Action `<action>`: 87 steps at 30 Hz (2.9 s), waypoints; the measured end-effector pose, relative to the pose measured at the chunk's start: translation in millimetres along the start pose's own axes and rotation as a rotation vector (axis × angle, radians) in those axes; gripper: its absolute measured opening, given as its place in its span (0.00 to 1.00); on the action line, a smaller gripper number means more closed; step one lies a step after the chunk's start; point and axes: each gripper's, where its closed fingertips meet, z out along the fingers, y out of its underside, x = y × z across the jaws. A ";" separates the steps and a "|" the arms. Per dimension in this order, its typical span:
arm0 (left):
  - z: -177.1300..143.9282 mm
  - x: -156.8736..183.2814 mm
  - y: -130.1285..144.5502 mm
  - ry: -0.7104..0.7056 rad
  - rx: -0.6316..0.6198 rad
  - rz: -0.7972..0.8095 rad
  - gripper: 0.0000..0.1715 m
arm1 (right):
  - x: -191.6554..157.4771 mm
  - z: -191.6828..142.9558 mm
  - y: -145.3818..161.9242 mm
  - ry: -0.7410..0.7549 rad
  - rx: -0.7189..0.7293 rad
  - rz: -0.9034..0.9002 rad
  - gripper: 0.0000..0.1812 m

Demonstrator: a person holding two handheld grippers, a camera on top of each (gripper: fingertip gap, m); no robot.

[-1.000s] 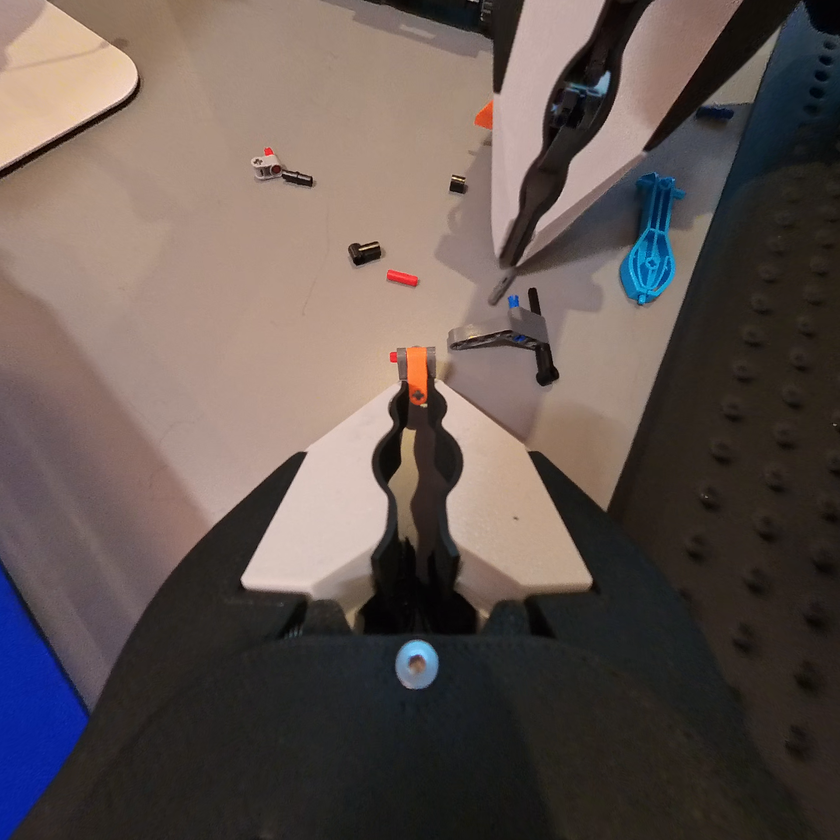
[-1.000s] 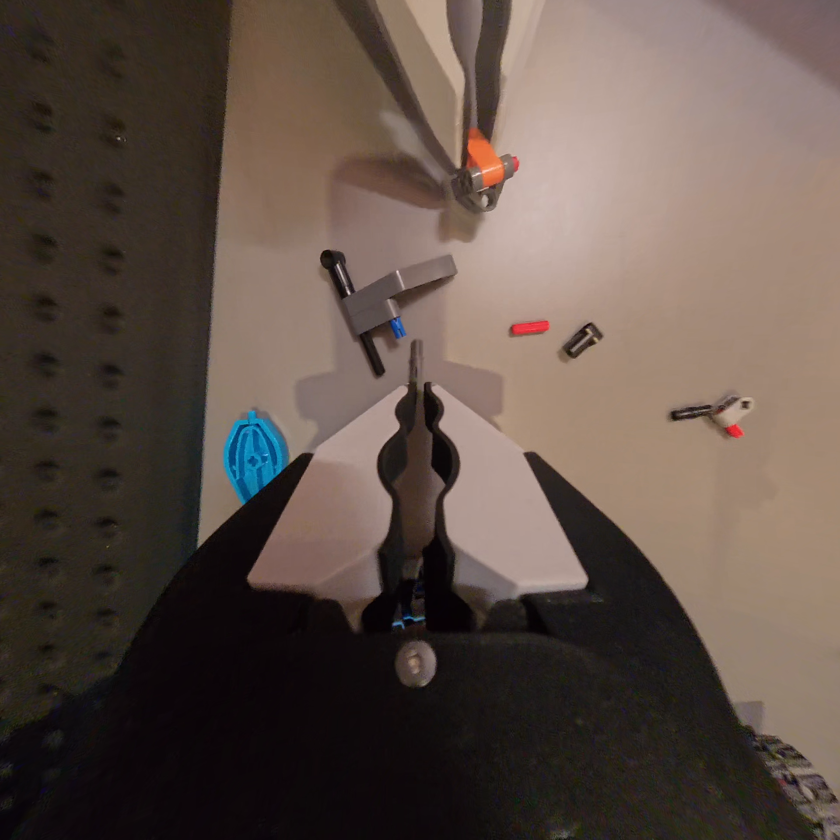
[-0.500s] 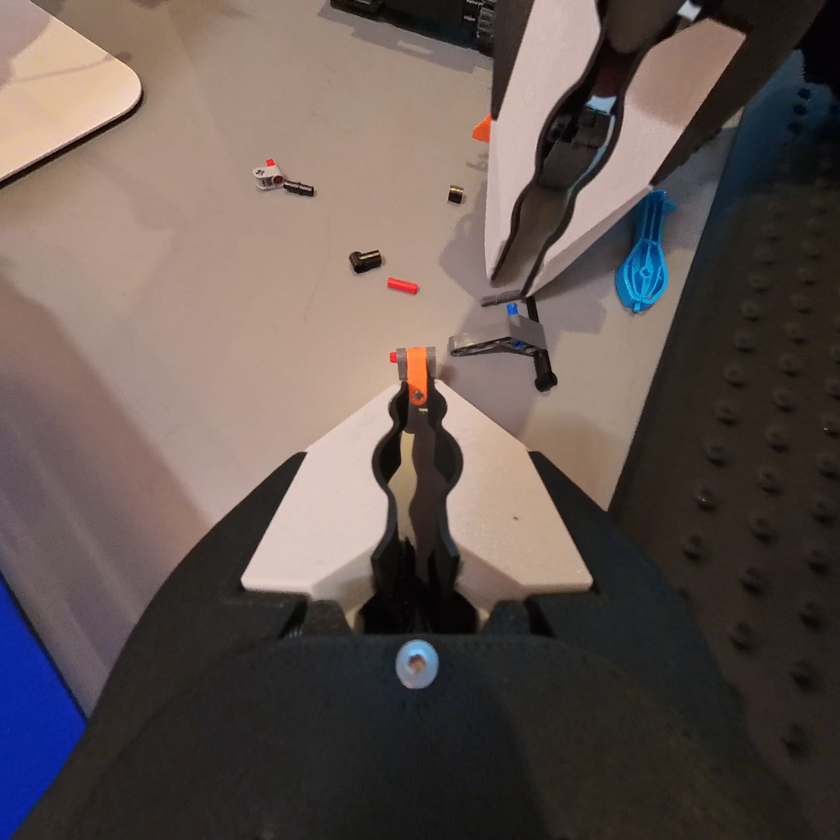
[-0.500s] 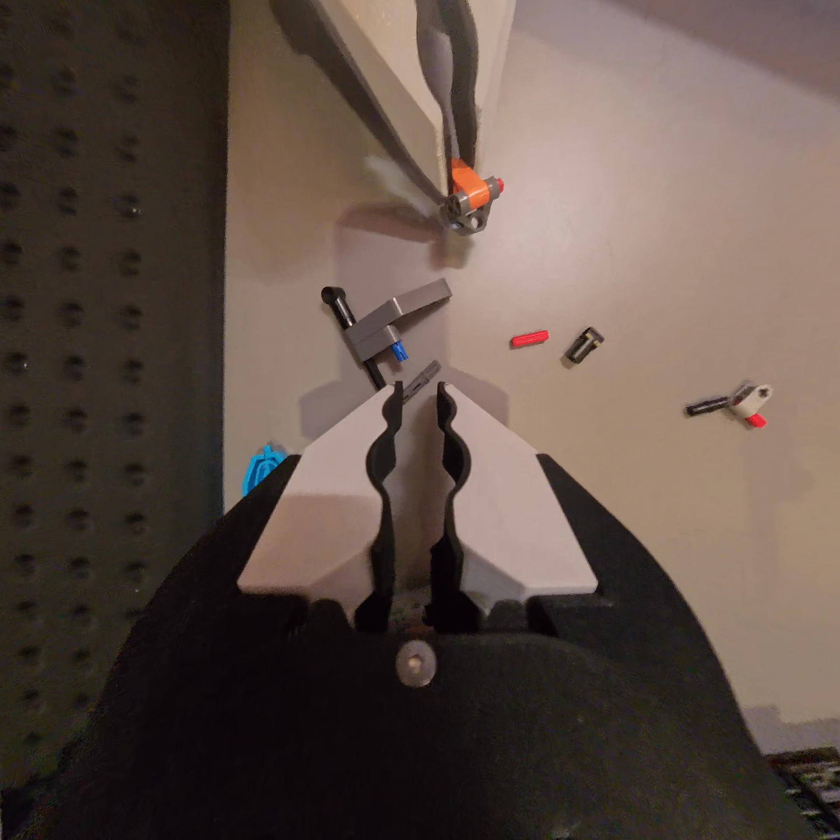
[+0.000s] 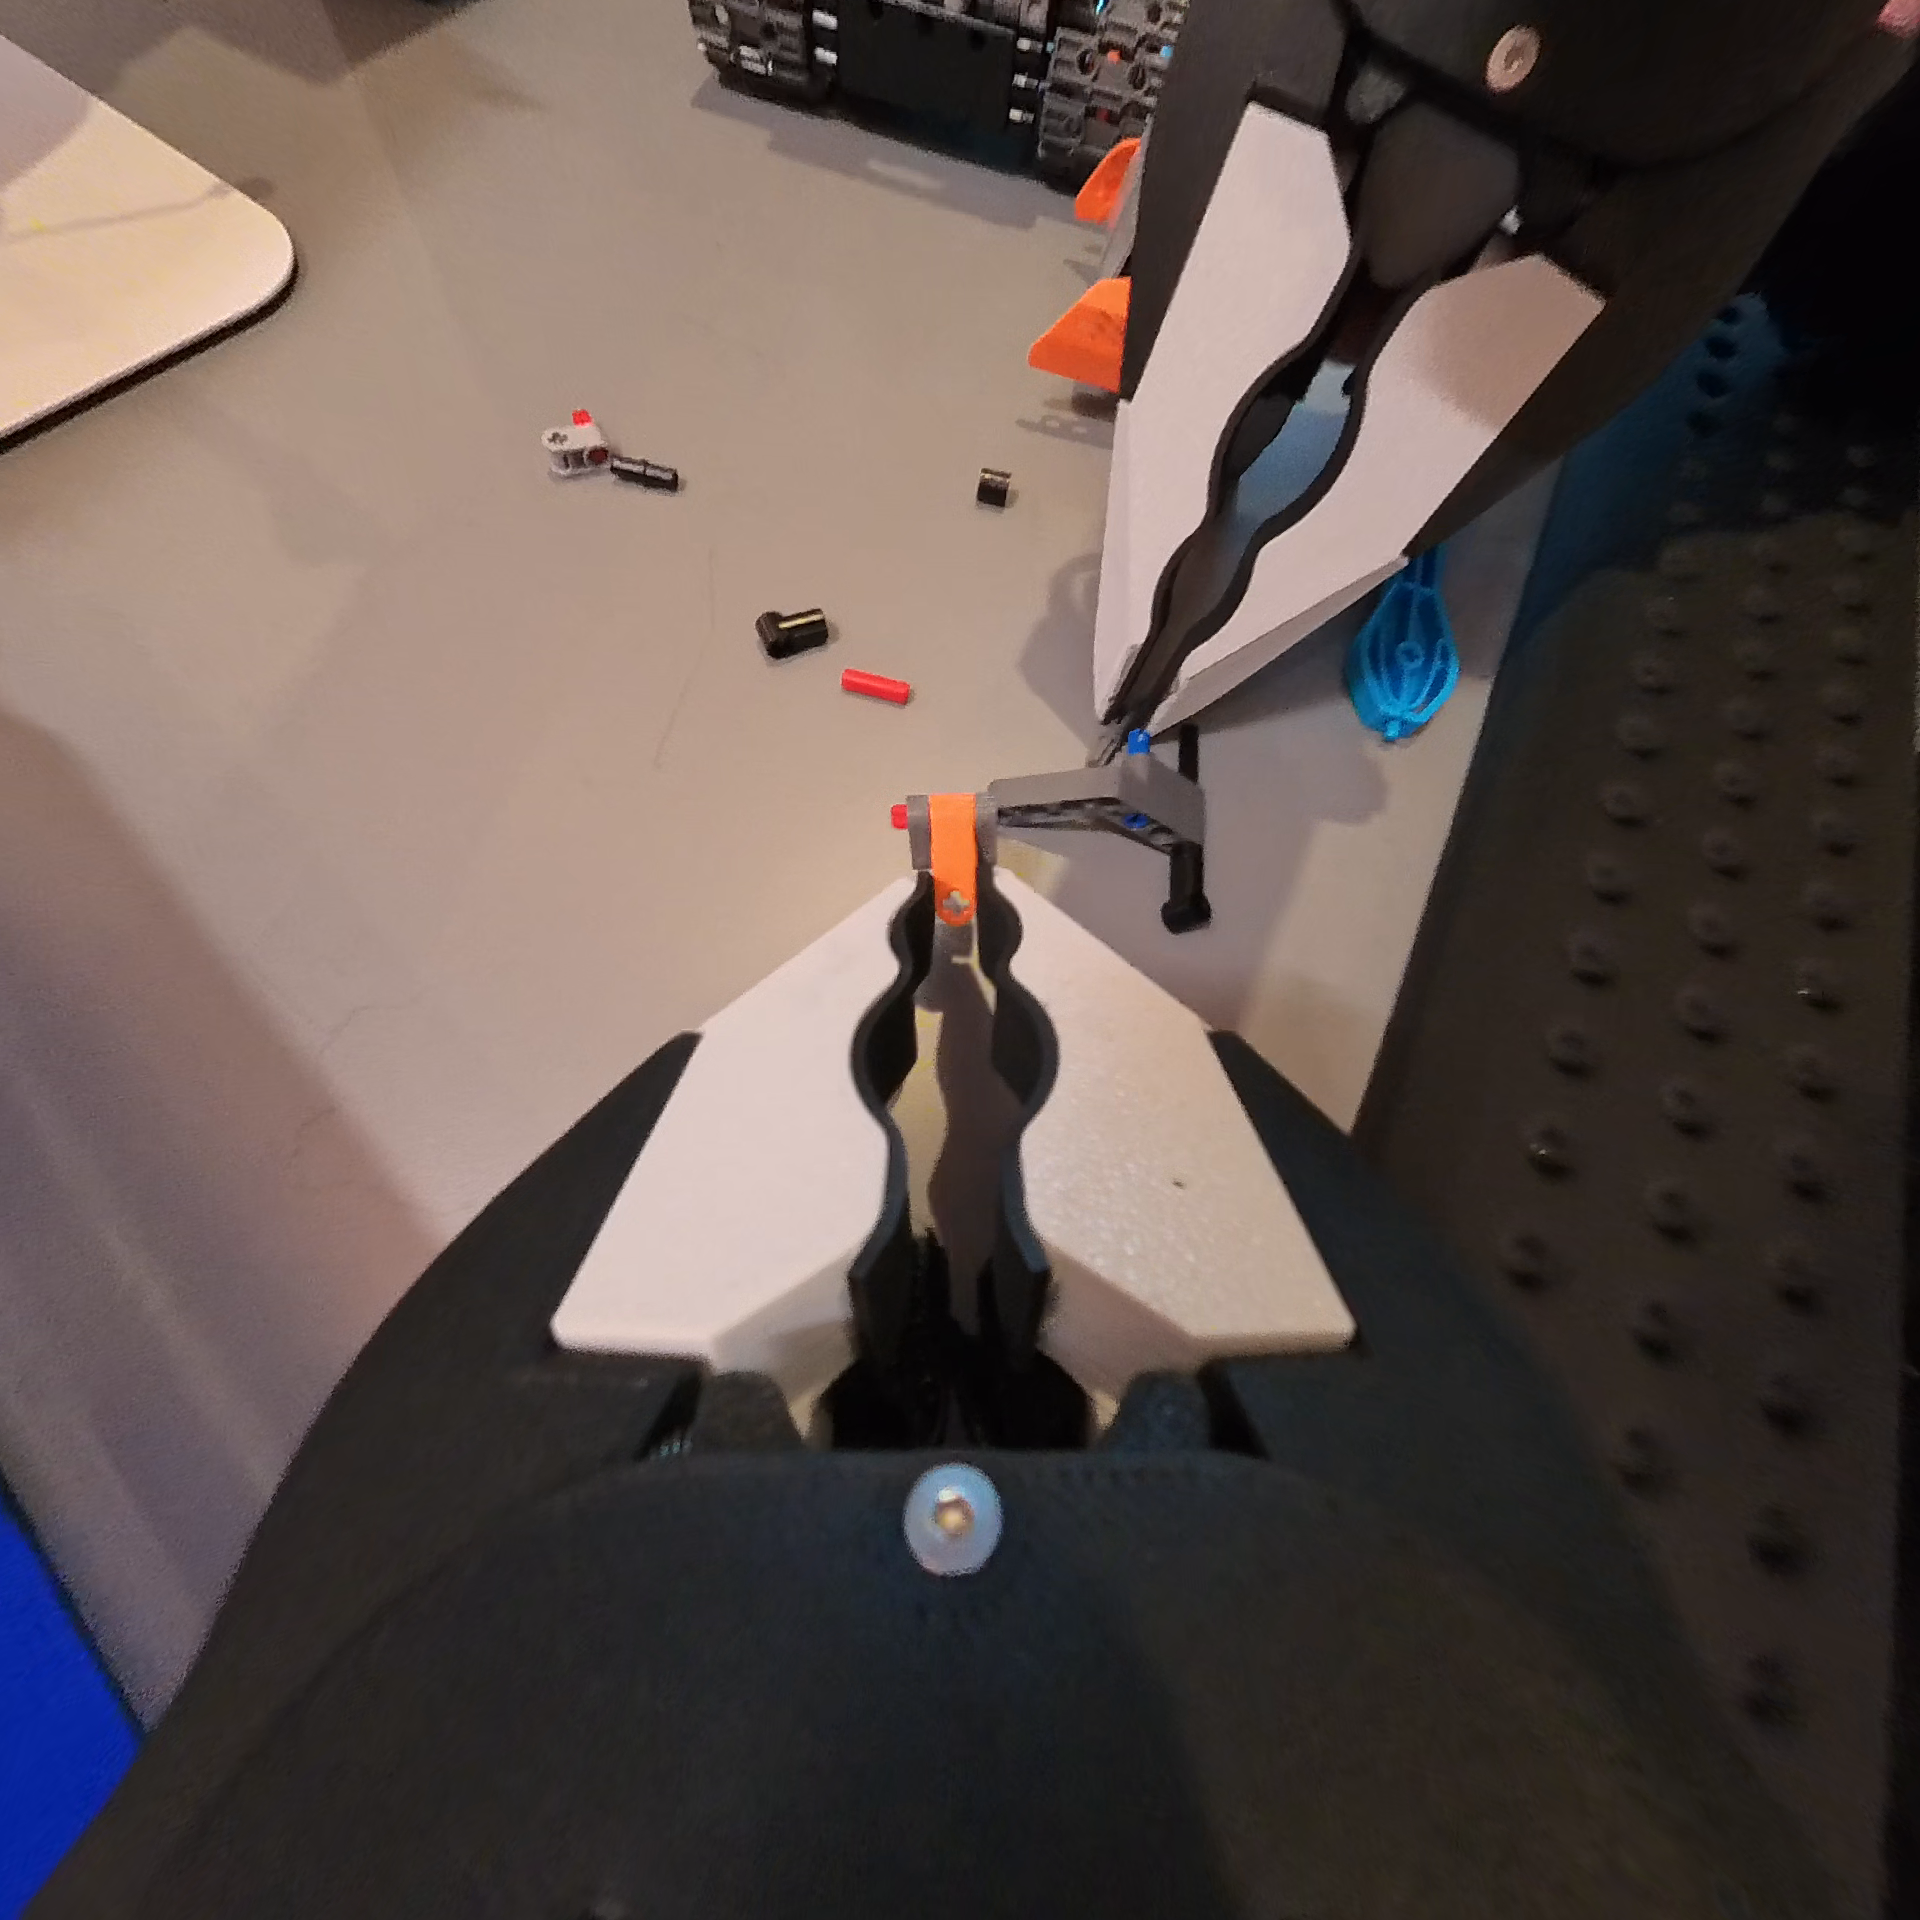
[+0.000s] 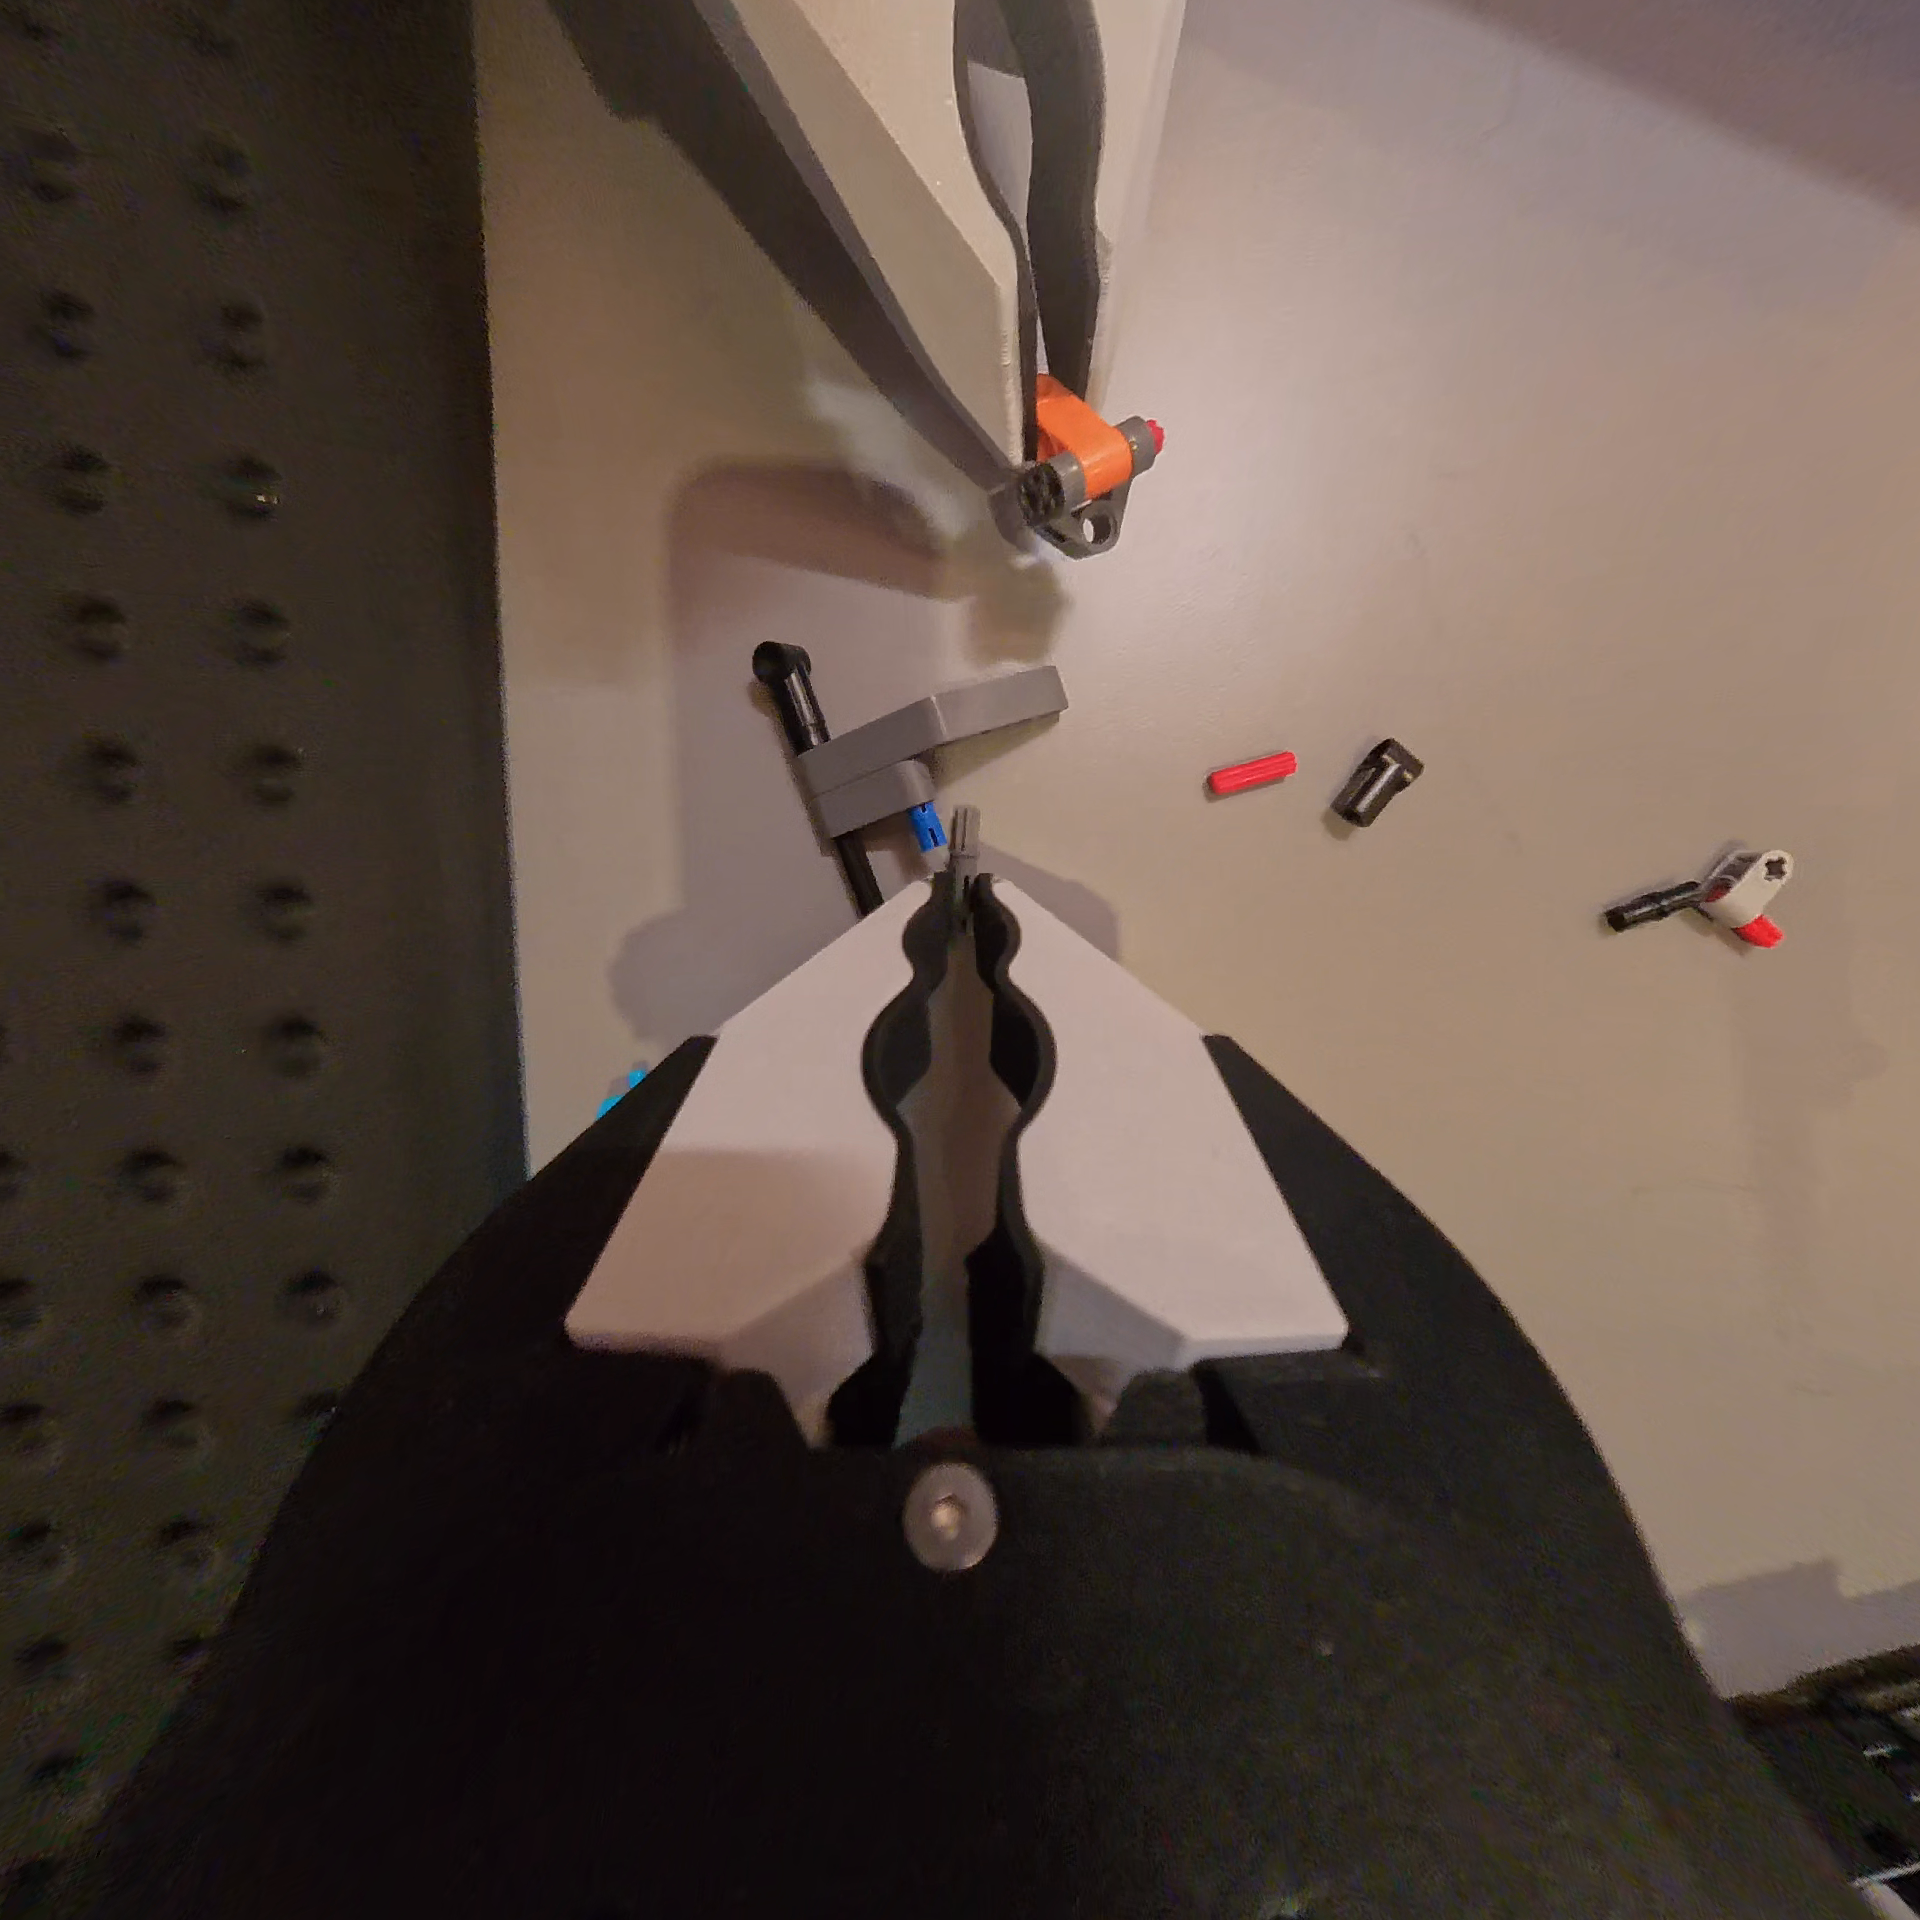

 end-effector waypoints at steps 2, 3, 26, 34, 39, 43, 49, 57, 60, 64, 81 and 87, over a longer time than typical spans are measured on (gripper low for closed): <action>-3.0 5.8 -7.7 0.041 0.051 -0.026 0.03 | 1.4 -2.7 -3.0 0.015 0.034 0.003 0.01; -5.9 10.1 -14.7 0.078 0.098 -0.055 0.03 | 3.2 -6.9 -6.3 0.028 0.061 0.009 0.01; -29.0 31.8 -90.1 0.506 0.544 -0.477 0.03 | 8.4 -79.9 -68.5 0.201 0.419 -0.016 0.00; -25.2 30.0 -89.7 0.484 0.530 -0.493 0.03 | 12.0 -76.8 -64.8 0.326 0.336 -0.111 0.00; -19.9 26.9 -86.6 0.455 0.501 -0.521 0.03 | 16.4 -72.1 -60.5 0.408 0.243 -0.188 0.00; -17.5 23.4 -86.2 0.433 0.490 -0.562 0.03 | 21.2 -69.0 -59.5 0.488 0.190 -0.249 0.00; -15.1 19.8 -91.1 0.387 0.502 -0.570 0.03 | 27.7 -69.9 -59.6 0.619 0.148 -0.334 0.00; -16.0 19.2 -95.0 0.376 0.540 -0.518 0.03 | 30.1 -70.0 -65.8 0.852 0.110 -0.436 0.00; -16.3 17.6 -95.6 0.388 0.546 -0.536 0.03 | 31.3 -69.4 -66.4 0.853 0.132 -0.413 0.00; -17.1 15.7 -97.7 0.404 0.561 -0.560 0.03 | 32.3 -69.9 -67.3 0.855 0.159 -0.379 0.00; -15.8 8.8 -96.1 0.315 0.568 -0.564 0.03 | 26.1 -68.6 -66.3 0.427 0.453 -0.069 0.00; -19.3 13.5 -96.5 0.302 0.562 -0.494 0.03 | 25.6 -62.4 -62.8 0.281 0.480 0.030 0.00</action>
